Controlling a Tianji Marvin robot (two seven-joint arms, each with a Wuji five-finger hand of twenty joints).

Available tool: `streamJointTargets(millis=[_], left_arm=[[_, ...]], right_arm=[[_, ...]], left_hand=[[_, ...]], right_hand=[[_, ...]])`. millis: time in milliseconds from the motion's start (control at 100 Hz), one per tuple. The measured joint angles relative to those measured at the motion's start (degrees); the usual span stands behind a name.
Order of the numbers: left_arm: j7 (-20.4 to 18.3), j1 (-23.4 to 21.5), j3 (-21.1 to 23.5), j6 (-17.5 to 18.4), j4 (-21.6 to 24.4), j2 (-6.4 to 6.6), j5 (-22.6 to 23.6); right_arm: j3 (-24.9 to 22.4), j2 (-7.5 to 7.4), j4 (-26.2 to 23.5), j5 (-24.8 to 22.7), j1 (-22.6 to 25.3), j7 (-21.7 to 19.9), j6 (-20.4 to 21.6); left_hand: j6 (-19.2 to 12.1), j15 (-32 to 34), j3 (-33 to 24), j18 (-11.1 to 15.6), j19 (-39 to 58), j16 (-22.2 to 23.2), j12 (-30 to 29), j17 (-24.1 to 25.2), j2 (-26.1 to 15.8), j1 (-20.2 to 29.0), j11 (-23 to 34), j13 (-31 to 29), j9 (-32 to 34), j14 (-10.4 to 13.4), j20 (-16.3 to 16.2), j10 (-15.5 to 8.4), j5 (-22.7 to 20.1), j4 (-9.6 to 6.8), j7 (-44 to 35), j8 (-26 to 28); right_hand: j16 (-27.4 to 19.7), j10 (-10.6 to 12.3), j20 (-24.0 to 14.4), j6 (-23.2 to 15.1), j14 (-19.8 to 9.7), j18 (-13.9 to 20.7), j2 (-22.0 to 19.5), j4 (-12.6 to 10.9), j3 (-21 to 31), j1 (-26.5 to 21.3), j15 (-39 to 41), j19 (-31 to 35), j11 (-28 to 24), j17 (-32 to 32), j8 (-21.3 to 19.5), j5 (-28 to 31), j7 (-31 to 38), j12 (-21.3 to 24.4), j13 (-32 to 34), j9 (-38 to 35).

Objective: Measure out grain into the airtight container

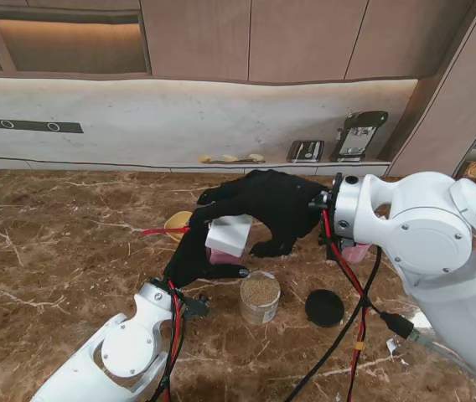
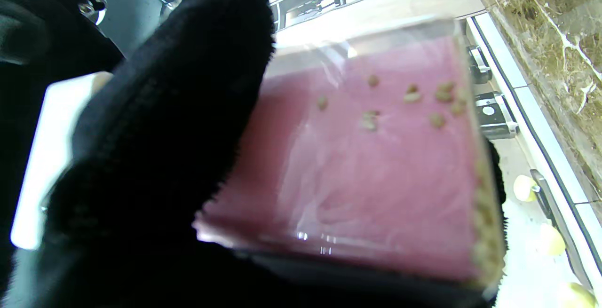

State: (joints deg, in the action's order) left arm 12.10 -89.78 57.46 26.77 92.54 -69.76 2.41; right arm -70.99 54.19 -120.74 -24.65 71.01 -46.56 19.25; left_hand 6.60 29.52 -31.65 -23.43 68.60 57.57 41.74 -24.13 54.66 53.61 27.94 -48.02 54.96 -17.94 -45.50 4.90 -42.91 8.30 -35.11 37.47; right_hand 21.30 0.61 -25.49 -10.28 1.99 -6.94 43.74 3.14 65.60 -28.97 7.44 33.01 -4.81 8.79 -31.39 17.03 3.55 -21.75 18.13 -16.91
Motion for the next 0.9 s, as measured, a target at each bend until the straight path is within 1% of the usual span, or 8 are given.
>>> streamJointTargets(millis=[140,370,440,560,580,700,800,900], left_arm=[[-0.11,-0.05,0.05,0.00,0.21,0.04,0.04],[-0.49,-0.04,-0.02,0.00,0.26,0.13,0.03],[-0.54,-0.03,-0.07,0.00,0.25,0.14,0.07],[-0.39,0.03,0.09,0.00,0.18,0.14,0.03],[-0.36,0.05,0.12,0.01,0.15,0.14,0.01],[-0.50,0.07,-0.12,0.09,-0.03,0.29,0.13],[-0.56,0.01,-0.30,0.23,-0.08,0.31,0.21],[-0.34,0.05,-0.23,0.27,-0.08,0.27,0.21]], right_arm=[[0.84,-0.39,0.77,-2.13,-1.13,-0.33,-0.04],[4.38,-0.38,2.45,-5.48,-2.04,1.31,1.51],[4.87,-0.08,2.78,-8.15,-1.87,4.67,2.52],[5.10,1.22,3.36,-17.22,-0.12,14.70,5.34],[5.10,1.47,3.54,-17.96,0.18,15.80,5.63],[5.32,2.37,4.16,-15.52,0.52,15.19,4.21],[6.13,2.64,4.40,-16.28,0.58,17.10,2.18],[6.88,3.36,4.47,-23.24,1.71,23.86,1.56]], left_hand=[[0.00,0.00,0.00,0.00,0.00,0.00,0.00,0.00,0.00,0.00,0.00,0.00,0.00,0.00,0.00,0.00,0.00,0.00,0.00,0.00],[0.00,0.00,0.00,0.00,0.00,0.00,0.00,0.00,0.00,0.00,0.00,0.00,0.00,0.00,0.00,0.00,0.00,0.00,0.00,0.00],[0.00,0.00,0.00,0.00,0.00,0.01,0.00,0.00,0.00,0.00,0.00,0.00,0.00,0.00,0.00,0.00,0.00,0.00,0.00,0.00],[0.00,0.00,0.00,0.00,0.00,0.01,0.00,-0.02,0.00,0.00,0.00,-0.01,0.00,0.00,0.00,0.00,0.00,0.00,0.00,0.00],[0.00,0.00,0.00,0.00,0.00,0.01,0.00,-0.03,0.00,0.00,0.00,-0.01,0.01,0.01,0.00,0.00,0.00,0.00,0.00,0.00],[-0.16,0.00,0.00,0.00,0.00,0.01,0.00,-0.03,0.16,0.00,0.00,-0.01,0.11,0.05,0.00,0.00,0.00,0.00,-0.01,0.00],[-0.17,-0.02,0.00,0.02,0.00,0.01,0.00,-0.03,0.17,0.00,0.00,-0.01,0.12,0.10,0.00,-0.01,0.00,0.00,-0.02,0.00],[-0.13,-0.02,0.00,0.02,0.00,0.01,0.00,-0.04,0.17,0.00,0.00,-0.01,0.13,0.11,0.00,-0.01,0.00,0.00,-0.02,0.00]], right_hand=[[-0.35,-0.37,-0.82,-2.85,0.00,0.82,0.81,0.14,7.51,-4.61,0.95,-0.09,-1.55,1.02,-4.51,0.10,2.88,0.01,0.05,0.05],[-0.35,1.38,-2.95,-6.95,-2.75,1.22,0.82,1.91,5.75,-6.00,4.72,0.87,-5.75,2.88,-12.52,5.20,7.65,-2.12,1.74,-3.45],[1.18,2.63,-3.75,-9.76,-3.68,1.51,1.14,3.40,4.32,-4.79,7.72,2.06,-7.88,4.27,-13.87,9.05,9.80,-3.97,4.94,-7.12],[3.35,5.83,-5.40,-10.62,-6.19,1.61,7.76,4.73,1.78,-0.96,11.91,5.71,-12.29,8.02,-13.92,16.19,10.68,-7.73,12.76,-20.39],[3.35,6.30,-5.78,-9.56,-6.60,1.63,8.16,4.73,1.15,0.45,12.19,6.10,-12.43,8.61,-13.88,17.19,10.68,-8.22,14.27,-22.47],[6.35,3.11,-5.95,-1.20,-7.13,1.42,8.28,8.29,-2.87,7.19,14.76,9.24,-12.37,10.74,-12.16,22.53,11.96,-11.22,20.77,-31.19],[9.21,3.04,-7.37,0.99,-6.45,1.29,8.28,8.38,-6.25,12.72,17.86,12.61,-14.14,13.87,-11.40,26.77,14.73,-13.61,25.82,-37.61],[12.94,4.18,-8.80,1.18,-5.36,1.22,8.24,9.73,-9.86,18.11,23.49,18.76,-18.44,18.84,-9.37,31.91,19.28,-15.59,31.80,-44.70]])
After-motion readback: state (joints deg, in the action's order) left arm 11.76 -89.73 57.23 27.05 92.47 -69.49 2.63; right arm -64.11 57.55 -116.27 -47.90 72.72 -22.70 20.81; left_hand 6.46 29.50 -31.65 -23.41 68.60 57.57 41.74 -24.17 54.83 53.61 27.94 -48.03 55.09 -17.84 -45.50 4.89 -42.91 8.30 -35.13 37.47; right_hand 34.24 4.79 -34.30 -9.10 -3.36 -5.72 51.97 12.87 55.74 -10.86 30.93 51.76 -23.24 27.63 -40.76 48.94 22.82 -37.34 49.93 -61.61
